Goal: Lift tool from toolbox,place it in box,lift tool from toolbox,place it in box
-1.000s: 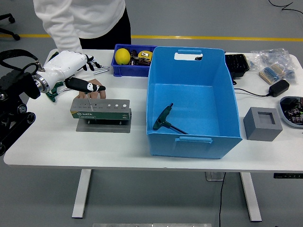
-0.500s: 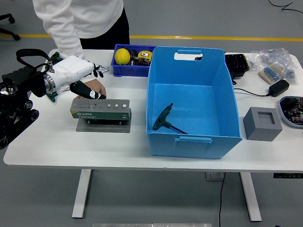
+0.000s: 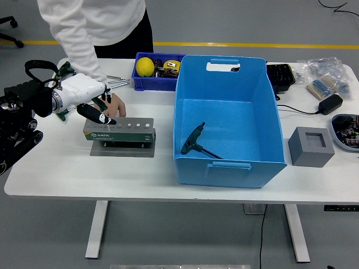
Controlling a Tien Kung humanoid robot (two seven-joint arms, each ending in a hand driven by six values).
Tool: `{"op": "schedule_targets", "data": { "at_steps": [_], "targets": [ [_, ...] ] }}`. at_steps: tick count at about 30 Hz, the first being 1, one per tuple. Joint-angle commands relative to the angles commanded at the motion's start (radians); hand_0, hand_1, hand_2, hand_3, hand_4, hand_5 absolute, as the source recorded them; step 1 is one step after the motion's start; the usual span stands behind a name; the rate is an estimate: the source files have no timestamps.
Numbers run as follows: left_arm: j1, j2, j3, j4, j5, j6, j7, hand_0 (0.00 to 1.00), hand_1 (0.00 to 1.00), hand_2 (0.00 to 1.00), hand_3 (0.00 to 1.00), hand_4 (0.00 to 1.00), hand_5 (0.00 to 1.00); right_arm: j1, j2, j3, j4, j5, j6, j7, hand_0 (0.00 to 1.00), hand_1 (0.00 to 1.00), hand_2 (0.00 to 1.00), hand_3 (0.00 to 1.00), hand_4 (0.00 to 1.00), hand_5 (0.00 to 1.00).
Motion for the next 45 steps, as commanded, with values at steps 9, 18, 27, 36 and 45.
{"op": "schedule_targets", "data": {
  "at_steps": [9,18,27,36,45],
  "targets": [
    [0.003,-0.001,0.028,-0.014,-0.022,-0.023,0.004,0.652,0.619,0.596,0.564,0.973,0.79,-0.003,0.002,0.008,-0.001,-0.009,-0.001,-0.004,0.706,0.689,0.733,0.598,0.831,0.724],
    [-0.005,-0.002,0.036,-0.005,-0.027,-0.04,0.013,0.652,0.616,0.579,0.555,0.974,0.795,-0.003,0.005,0.009,-0.001,-0.012,0.0,-0.005,0.708,0.693,0.733,0.597,0.83,0.723],
    [-0.005,-0.005,0.044,0.001,-0.027,-0.053,0.018,0.65,0.545,0.47,0.454,0.977,0.824,-0.002,0.002,0.009,-0.001,-0.012,0.0,-0.004,0.703,0.69,0.732,0.597,0.83,0.723],
    [-0.002,-0.006,0.058,0.009,-0.029,-0.057,0.02,0.647,0.548,0.474,0.473,0.974,0.839,-0.002,0.002,0.011,-0.001,-0.016,0.0,-0.006,0.703,0.69,0.733,0.597,0.83,0.723],
    [-0.002,-0.01,0.065,0.023,-0.02,-0.026,0.0,0.575,0.377,0.33,0.354,0.955,0.817,-0.002,0.002,0.01,-0.001,-0.015,0.0,-0.005,0.706,0.69,0.733,0.597,0.83,0.723]
  ]
}}
